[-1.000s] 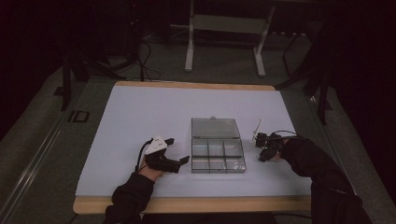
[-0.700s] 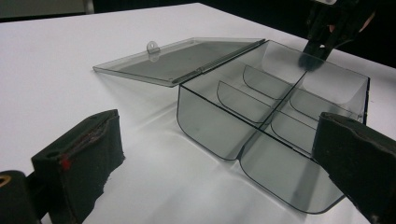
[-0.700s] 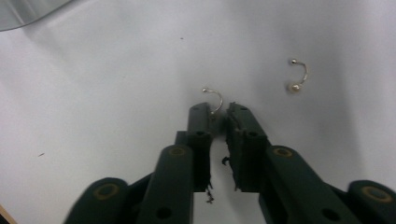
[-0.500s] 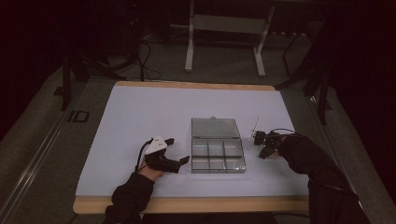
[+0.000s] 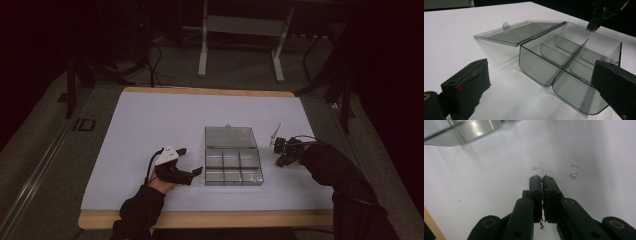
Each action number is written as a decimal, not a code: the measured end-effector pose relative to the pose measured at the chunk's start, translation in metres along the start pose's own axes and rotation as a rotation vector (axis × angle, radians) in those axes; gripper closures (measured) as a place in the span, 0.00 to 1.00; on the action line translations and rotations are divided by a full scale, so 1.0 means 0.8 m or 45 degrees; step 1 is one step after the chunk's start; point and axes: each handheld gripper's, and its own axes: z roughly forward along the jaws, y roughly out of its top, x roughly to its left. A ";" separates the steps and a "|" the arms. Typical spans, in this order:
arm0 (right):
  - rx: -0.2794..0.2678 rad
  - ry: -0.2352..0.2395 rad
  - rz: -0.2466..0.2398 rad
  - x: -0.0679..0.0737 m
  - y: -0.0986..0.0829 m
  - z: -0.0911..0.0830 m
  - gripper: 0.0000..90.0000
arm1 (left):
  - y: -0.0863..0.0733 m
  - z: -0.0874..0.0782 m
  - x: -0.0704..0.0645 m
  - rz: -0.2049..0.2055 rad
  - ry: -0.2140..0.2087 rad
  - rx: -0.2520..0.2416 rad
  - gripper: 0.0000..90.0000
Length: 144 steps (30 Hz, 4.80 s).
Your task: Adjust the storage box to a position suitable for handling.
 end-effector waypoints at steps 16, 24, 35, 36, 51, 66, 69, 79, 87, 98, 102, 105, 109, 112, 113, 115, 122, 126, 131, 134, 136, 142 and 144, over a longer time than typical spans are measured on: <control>-0.233 -0.034 -0.193 0.017 0.028 -0.036 0.96 | 0.000 -0.001 0.000 0.001 -0.002 -0.004 0.03; -0.333 -0.007 -0.256 0.021 0.047 -0.033 0.96 | 0.000 -0.001 -0.001 0.008 -0.005 -0.005 0.03; -0.312 -0.012 -0.316 0.018 0.076 -0.006 0.96 | -0.001 -0.001 -0.002 0.015 -0.009 -0.011 0.03; -0.305 -0.016 -0.321 0.018 0.078 -0.003 0.96 | -0.001 -0.001 -0.002 0.019 -0.010 -0.010 0.03; -0.199 -0.016 -0.314 0.015 0.101 0.034 0.96 | -0.001 -0.001 -0.002 0.025 -0.013 -0.010 0.03; -0.174 -0.022 -0.283 0.019 0.102 0.028 0.92 | -0.001 -0.001 -0.002 0.022 -0.014 -0.012 0.03; -0.193 -0.026 -0.291 0.022 0.099 0.019 0.91 | -0.001 -0.001 -0.002 0.023 -0.012 -0.012 0.03; -0.234 -0.036 -0.276 0.027 0.086 -0.011 0.90 | -0.001 -0.001 -0.002 0.022 -0.010 -0.011 0.03; -0.244 -0.055 -0.271 0.023 0.069 -0.025 0.90 | -0.001 -0.001 -0.002 0.017 -0.009 -0.013 0.03; -0.222 -0.064 -0.249 0.017 0.042 -0.027 0.88 | -0.001 -0.001 -0.002 0.015 -0.008 -0.012 0.03; -0.199 -0.062 -0.228 0.013 0.033 -0.025 0.89 | -0.001 -0.001 -0.002 0.016 -0.008 -0.012 0.03; -0.186 -0.066 -0.218 0.009 0.025 -0.023 0.89 | -0.001 -0.001 -0.002 0.014 -0.009 -0.013 0.03; -0.155 -0.078 -0.191 0.004 0.013 -0.017 0.89 | -0.001 -0.001 -0.002 0.013 -0.008 -0.013 0.03; -0.124 -0.083 -0.170 0.000 0.004 -0.012 0.89 | -0.001 -0.001 -0.001 0.010 -0.008 -0.013 0.03; -0.111 -0.087 -0.167 -0.002 0.002 -0.010 0.89 | -0.001 -0.001 -0.002 0.012 -0.005 -0.011 0.03; -0.097 -0.093 -0.164 -0.004 -0.001 -0.007 0.89 | -0.001 -0.001 -0.002 0.015 -0.007 -0.011 0.03; -0.046 -0.104 -0.120 -0.012 -0.009 0.002 0.88 | -0.001 -0.001 -0.002 0.015 -0.008 -0.011 0.03; -0.012 -0.102 -0.098 -0.020 -0.013 0.009 0.87 | -0.001 -0.001 -0.001 0.014 -0.010 -0.012 0.03; 0.013 -0.083 -0.065 -0.028 -0.010 0.019 0.86 | -0.001 -0.001 -0.001 0.014 -0.012 -0.013 0.03; 0.019 -0.079 -0.046 -0.034 -0.007 0.024 0.86 | -0.001 -0.001 -0.001 0.015 -0.012 -0.013 0.03; 0.021 -0.093 -0.042 -0.037 -0.005 0.026 0.87 | -0.001 -0.001 -0.001 0.015 -0.013 -0.013 0.03; 0.044 -0.071 -0.022 -0.045 0.002 0.031 0.86 | -0.001 -0.001 -0.001 0.017 -0.015 -0.013 0.03; 0.055 -0.050 -0.008 -0.048 0.003 0.031 0.86 | -0.001 -0.001 -0.001 0.017 -0.015 -0.013 0.03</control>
